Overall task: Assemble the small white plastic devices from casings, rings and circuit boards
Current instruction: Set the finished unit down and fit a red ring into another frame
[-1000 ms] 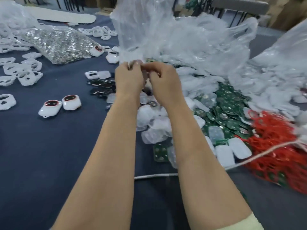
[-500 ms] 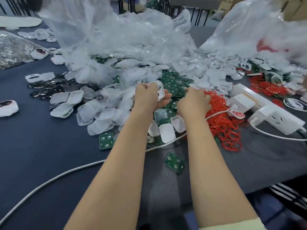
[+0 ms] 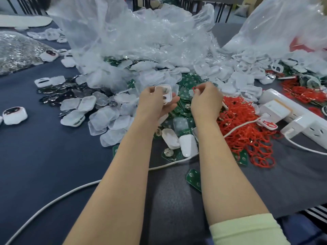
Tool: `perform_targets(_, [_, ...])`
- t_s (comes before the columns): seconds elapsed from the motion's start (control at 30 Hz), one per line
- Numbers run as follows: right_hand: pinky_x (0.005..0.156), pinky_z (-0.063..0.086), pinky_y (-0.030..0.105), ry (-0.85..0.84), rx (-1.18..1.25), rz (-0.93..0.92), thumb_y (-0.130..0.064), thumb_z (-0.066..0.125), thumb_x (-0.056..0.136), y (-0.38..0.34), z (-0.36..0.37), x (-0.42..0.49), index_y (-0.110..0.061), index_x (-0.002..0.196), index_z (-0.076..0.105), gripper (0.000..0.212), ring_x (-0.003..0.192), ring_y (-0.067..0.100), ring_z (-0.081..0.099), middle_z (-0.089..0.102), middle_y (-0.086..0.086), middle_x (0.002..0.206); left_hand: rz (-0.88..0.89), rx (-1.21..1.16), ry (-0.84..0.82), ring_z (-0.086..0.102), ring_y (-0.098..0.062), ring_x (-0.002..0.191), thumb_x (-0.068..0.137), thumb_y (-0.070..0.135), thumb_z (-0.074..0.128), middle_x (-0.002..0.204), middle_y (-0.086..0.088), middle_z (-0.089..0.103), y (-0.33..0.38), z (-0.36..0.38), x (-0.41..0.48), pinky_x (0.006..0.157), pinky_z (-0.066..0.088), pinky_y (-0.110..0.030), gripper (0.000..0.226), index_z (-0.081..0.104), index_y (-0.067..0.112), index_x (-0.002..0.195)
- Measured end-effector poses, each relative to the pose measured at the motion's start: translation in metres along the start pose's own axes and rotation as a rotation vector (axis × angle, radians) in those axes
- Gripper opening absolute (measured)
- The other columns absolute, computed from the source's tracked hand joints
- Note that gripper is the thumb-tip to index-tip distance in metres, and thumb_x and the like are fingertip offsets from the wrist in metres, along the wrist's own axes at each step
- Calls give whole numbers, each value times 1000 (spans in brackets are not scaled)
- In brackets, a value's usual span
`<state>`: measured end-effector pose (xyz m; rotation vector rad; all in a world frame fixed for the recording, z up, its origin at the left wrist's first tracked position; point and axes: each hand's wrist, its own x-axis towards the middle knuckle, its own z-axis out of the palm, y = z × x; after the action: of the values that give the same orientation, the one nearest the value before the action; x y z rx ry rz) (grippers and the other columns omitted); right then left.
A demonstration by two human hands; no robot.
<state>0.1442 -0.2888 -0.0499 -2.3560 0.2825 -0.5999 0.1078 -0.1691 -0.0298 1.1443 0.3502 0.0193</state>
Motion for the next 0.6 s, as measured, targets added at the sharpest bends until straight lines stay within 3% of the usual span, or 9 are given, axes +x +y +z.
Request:
perform_targets(0.07, [94,41,38,32,11,2,-16,48,96,-3,2,-2,-14,110,62,20,107,25,56,67,3,108,13,96,-38,65,-7,53,97,11,49,72,-4,68,2,-9,0,52,55,-21,12,51,8,108])
perform_targets(0.17, [93,37,35,70,117,-33,-17,52,94,-8,2,-7,-19,110,61,18,105,22,55,67,-5,98,43,249,-105,61,-3,47,95,6,52,78,-4,67,8,-17,-3,49,52,-18,14,53,13,107])
perform_targets(0.27, [78,44,30,19,342,-57,-13,56,91,-16,-3,-9,-16,105,63,16,79,14,58,57,-14,77,61,299,-111,63,-4,48,94,-2,47,88,-9,65,13,-14,-8,49,52,-18,24,53,12,112])
perform_targets(0.37, [76,52,39,-14,484,3,-7,50,90,-19,-9,-11,-21,91,62,19,69,19,62,57,-9,70,48,391,-160,65,-7,55,94,0,46,104,-11,63,15,-11,-18,57,57,-21,25,55,14,112])
perform_targets(0.4, [77,54,43,-22,540,44,-5,48,90,-18,-11,-12,-23,86,62,22,67,18,63,59,-7,71,50,511,-244,65,-8,62,94,5,48,108,-8,61,18,-11,-23,64,59,-22,25,56,17,114])
perform_targets(0.53, [75,56,42,32,600,139,-1,44,88,-9,-25,-8,-25,78,61,31,59,8,62,62,-4,72,167,1358,-718,57,-10,106,91,38,60,128,7,46,28,-7,-52,80,48,-14,30,54,40,121])
perform_targets(0.6, [74,57,42,71,600,154,-1,43,88,-6,-33,-5,-27,75,59,33,60,10,63,61,-5,68,203,1593,-760,54,-21,112,86,41,67,129,2,39,21,-3,-67,96,45,-30,32,56,39,117])
